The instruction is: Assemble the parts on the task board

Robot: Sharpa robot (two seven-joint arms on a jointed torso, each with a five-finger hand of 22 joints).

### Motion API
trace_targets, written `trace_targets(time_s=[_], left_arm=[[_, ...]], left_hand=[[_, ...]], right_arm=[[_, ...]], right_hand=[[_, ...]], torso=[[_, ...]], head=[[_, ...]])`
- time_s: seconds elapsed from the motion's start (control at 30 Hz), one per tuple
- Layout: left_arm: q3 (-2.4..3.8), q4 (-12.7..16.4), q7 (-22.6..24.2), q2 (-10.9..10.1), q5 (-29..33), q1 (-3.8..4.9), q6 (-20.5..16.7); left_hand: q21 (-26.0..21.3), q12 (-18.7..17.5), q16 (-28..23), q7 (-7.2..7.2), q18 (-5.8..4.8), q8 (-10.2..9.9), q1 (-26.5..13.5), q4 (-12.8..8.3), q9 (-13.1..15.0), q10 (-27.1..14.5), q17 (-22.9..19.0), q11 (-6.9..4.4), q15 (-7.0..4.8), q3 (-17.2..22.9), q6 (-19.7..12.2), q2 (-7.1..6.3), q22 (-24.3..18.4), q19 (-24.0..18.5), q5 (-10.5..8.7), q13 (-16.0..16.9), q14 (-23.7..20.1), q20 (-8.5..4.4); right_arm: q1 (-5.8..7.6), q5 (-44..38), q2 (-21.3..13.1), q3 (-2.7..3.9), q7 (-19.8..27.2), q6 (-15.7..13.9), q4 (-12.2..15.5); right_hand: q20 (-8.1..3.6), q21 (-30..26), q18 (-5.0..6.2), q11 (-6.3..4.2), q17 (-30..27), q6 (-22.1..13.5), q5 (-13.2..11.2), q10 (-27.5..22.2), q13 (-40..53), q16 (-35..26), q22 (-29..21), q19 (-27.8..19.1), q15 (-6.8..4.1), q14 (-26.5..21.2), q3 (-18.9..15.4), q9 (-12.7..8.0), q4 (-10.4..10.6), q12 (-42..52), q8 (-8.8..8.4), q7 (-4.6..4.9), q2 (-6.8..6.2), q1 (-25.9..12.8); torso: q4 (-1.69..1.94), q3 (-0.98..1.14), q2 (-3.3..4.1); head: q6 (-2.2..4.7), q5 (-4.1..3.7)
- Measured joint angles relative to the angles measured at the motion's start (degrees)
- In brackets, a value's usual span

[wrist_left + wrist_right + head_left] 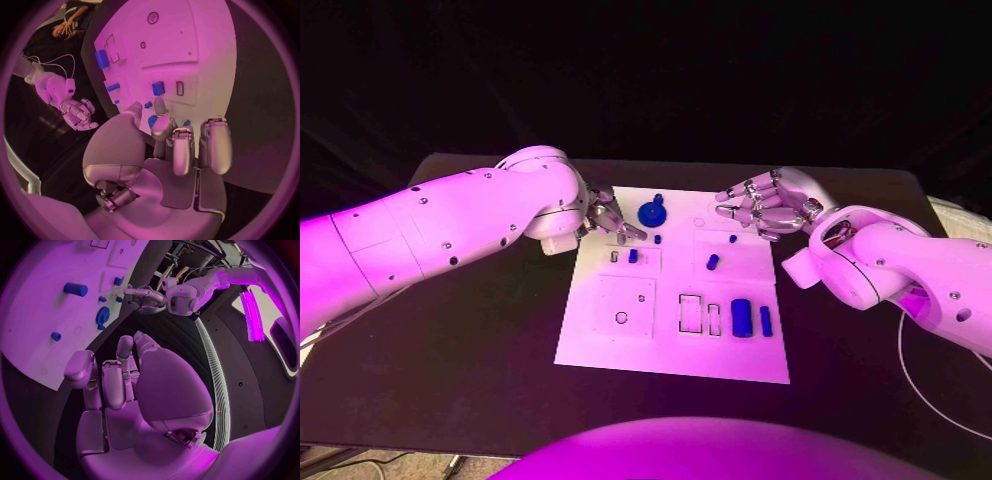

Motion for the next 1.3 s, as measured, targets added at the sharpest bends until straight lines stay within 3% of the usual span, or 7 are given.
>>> trace_targets(time_s=[0.1, 0.2, 0.27, 0.47, 0.57, 0.8, 1.3], left_arm=[[0.23, -0.4, 0.0, -0.3, 1.0, 1.00, -0.2], [0.37, -2.1, 0.0, -0.1, 1.7, 2.12, 0.1], [0.41, -3.8, 0.0, 0.2, 1.9, 2.63, 0.5], [0.15, -9.9, 0.2, 2.9, 2.1, 3.49, 2.3], [-0.10, -12.7, 0.3, 4.5, 2.1, 3.64, 3.3], [-0.76, -17.5, 0.8, 7.3, 1.0, 3.71, 4.9], [-1.05, -21.1, 1.2, 9.6, -1.7, 3.71, 6.6]], left_hand=[[-0.7, -1.0, 0.0, 0.16, 0.00, -0.3, 1.9, -0.2, 0.0, -1.1, 0.0, 0.18, 0.00, -0.7, -0.8, 0.43, 0.0, 0.0, 0.00, -1.0, 0.0, 0.00], [-2.3, -5.2, 0.0, 1.08, 0.00, -1.7, 5.0, -0.7, -0.6, -4.4, 0.0, 0.87, 0.14, -0.8, -2.9, 1.45, 0.0, -0.4, 0.29, -5.9, -0.1, 0.41], [-3.2, -7.7, 0.0, 2.05, 0.00, -3.6, 7.0, -1.2, -1.6, -6.4, 0.0, 1.68, 0.94, -0.3, -5.1, 2.29, 0.0, -0.9, 0.68, -8.7, -0.1, 0.95], [-3.6, -8.7, 0.0, 4.01, 0.00, -7.2, 8.3, -0.1, -4.3, -7.7, 0.0, 2.96, 2.07, 0.4, -7.9, 2.17, 0.0, -1.4, 0.85, -10.4, -0.2, 1.69], [-3.6, -8.2, 0.0, 3.75, 0.00, -7.2, 7.6, 0.5, -4.9, -7.2, 0.0, 3.38, 2.26, -1.6, -6.8, 1.46, 0.0, -1.2, -0.08, -10.0, 0.0, 1.89], [-3.6, -7.6, 0.0, 3.08, 0.00, -6.9, 7.3, 0.6, -5.6, -6.7, 0.0, 2.82, 2.26, -5.0, -5.1, 1.21, 0.0, -1.2, -3.35, -9.8, 0.0, 1.89], [-3.0, -6.7, 0.0, 2.18, 0.00, -4.9, 7.2, 0.5, -5.2, -6.0, 0.0, 2.12, 1.83, -7.1, -3.3, 2.57, 0.0, -0.7, -3.34, -9.1, 0.0, 1.74]], right_arm=[[-0.09, 0.0, 0.1, 0.00, 0.0, 0.0, -0.1], [-0.18, 0.0, 0.3, 0.00, 0.0, 0.0, -0.2], [-0.21, 0.0, 0.3, 0.00, 0.0, 0.0, -0.2], [-0.24, 0.0, 0.5, 0.00, 0.0, 0.0, -0.4], [-0.24, 0.1, 0.6, 0.00, 0.0, 0.0, -0.4], [-0.25, 0.1, 0.7, 0.00, 0.0, 0.0, -0.4], [-0.26, 0.1, 0.8, 0.00, 0.1, 0.1, -0.5]], right_hand=[[0.00, 0.0, 0.00, 0.00, 0.0, 0.0, 0.0, 0.0, 0.0, 0.0, 0.0, 0.0, 0.00, 0.0, 0.0, 0.0, 0.0, 0.0, 0.00, 0.00, 0.00, 0.0], [0.00, 0.0, 0.00, 0.00, 0.0, 0.0, -0.2, 0.0, 0.0, 0.0, 0.0, 0.0, 0.00, 0.0, 0.0, 0.0, 0.0, 0.0, 0.00, 0.00, 0.00, 0.0], [0.00, 0.0, 0.00, 0.00, 0.0, 0.0, -0.3, 0.0, 0.0, 0.0, 0.0, 0.0, 0.00, 0.0, 0.0, 0.0, 0.0, 0.0, 0.00, 0.00, 0.00, 0.0], [0.00, 0.0, 0.00, 0.00, 0.0, 0.0, -0.3, 0.0, 0.0, 0.0, 0.0, 0.0, 0.00, 0.0, 0.0, 0.0, 0.0, 0.0, 0.00, 0.00, 0.00, 0.0], [0.00, 0.0, 0.00, 0.00, 0.0, 0.0, -0.3, 0.0, 0.0, 0.0, 0.0, 0.0, 0.00, 0.0, 0.0, 0.0, 0.0, 0.0, 0.00, 0.00, 0.00, 0.0], [0.00, 0.0, 0.00, 0.00, 0.0, 0.0, -0.3, 0.0, 0.0, 0.0, 0.0, 0.0, 0.00, 0.0, 0.0, 0.0, 0.0, 0.0, 0.00, 0.00, 0.00, 0.0], [0.00, 0.0, 0.00, 0.00, 0.0, 0.0, -0.3, 0.0, 0.0, 0.0, 0.0, 0.0, 0.00, 0.0, 0.0, 0.0, 0.0, 0.0, 0.00, 0.00, 0.00, 0.0]], torso=[[0.00, 0.02, -0.01], [0.00, 0.03, 0.00], [0.00, 0.03, 0.00], [0.00, -0.04, 0.02], [-0.03, -0.07, 0.05], [-0.04, -0.12, 0.11], [-0.08, -0.13, 0.20]], head=[[0.13, 0.12], [0.21, 0.22], [0.25, 0.24], [0.38, 0.25], [0.49, 0.27], [0.60, 0.32], [0.54, 0.58]])
